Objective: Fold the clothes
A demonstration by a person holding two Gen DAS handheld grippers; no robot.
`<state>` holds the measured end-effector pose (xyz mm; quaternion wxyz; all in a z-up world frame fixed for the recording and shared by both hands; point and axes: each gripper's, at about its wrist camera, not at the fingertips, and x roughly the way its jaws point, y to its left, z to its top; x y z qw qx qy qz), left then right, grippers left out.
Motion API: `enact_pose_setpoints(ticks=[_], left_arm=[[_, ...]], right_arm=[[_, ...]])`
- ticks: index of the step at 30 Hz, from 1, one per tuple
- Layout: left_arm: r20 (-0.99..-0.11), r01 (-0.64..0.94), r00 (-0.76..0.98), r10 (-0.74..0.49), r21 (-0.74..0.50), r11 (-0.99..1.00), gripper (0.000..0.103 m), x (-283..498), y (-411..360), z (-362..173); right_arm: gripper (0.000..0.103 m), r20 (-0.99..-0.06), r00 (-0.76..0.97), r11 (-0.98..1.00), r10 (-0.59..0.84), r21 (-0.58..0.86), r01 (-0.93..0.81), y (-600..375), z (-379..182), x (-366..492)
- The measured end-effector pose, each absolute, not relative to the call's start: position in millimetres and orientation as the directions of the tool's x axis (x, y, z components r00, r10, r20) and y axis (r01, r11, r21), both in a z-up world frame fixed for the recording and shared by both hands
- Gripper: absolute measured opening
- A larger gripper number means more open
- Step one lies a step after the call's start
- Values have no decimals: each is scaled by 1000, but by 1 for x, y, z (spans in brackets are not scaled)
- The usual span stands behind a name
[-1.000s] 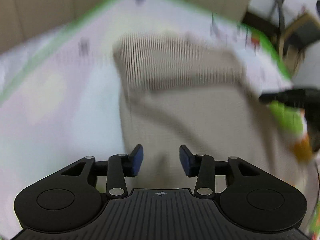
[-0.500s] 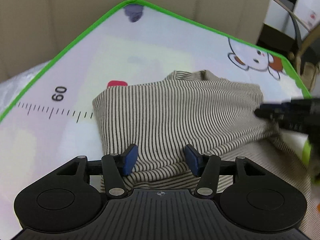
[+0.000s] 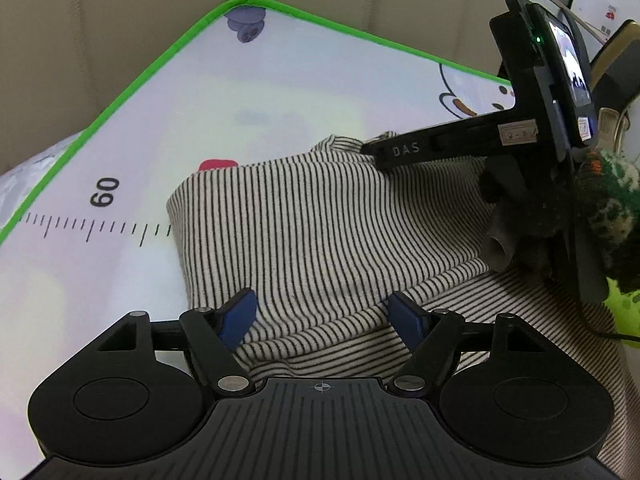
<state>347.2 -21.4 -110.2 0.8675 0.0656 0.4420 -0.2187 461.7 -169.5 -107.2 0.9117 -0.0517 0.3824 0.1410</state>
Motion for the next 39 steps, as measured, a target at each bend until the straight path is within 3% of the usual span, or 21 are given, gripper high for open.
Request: enact_pose_setpoints(ticks=[1, 12, 13, 14, 17, 21, 25, 29, 35, 37, 39], left_arm=[[-796, 438, 512, -323, -81, 895, 78, 347, -21, -110], [-766, 325, 554, -325, -160, 932, 81, 334, 27, -81], [-764, 314, 558, -325, -168, 934, 82, 333, 32, -79], [-761, 303, 562, -324, -176, 937, 92, 332, 37, -76], [-744, 243, 592, -308, -200, 949, 95, 326, 65, -61], [-709, 100, 653, -266, -268, 958, 95, 320, 123, -37], [-686, 39, 650, -328, -400, 915, 96, 318, 143, -31], [-667, 126, 618, -416, -438, 890, 96, 313, 117, -28], [-652, 307, 593, -473, -360, 881, 96, 305, 60, -12], [-683, 309, 572, -455, -335, 890, 89, 303, 54, -20], [-715, 305, 542, -442, -323, 896, 52, 300, 55, -30]], right_arm=[[7, -712, 664, 951, 228, 18, -308, -168, -104, 462], [6, -681, 593, 893, 429, 220, -393, -178, -49, 379], [6, -677, 585, 884, 448, 239, -400, -179, -44, 371], [6, -671, 576, 876, 466, 259, -408, -180, -38, 363], [6, -653, 549, 847, 521, 315, -428, -183, -23, 339], [4, -694, 488, 838, 530, 336, -431, -176, -41, 310], [4, -730, 424, 828, 536, 358, -431, -168, -59, 281], [4, -764, 421, 852, 488, 315, -418, -173, -72, 274], [4, -795, 400, 862, 456, 283, -421, -184, -79, 257], [5, -790, 401, 858, 463, 287, -425, -189, -74, 250], [6, -763, 422, 853, 490, 318, -415, -200, -61, 243]])
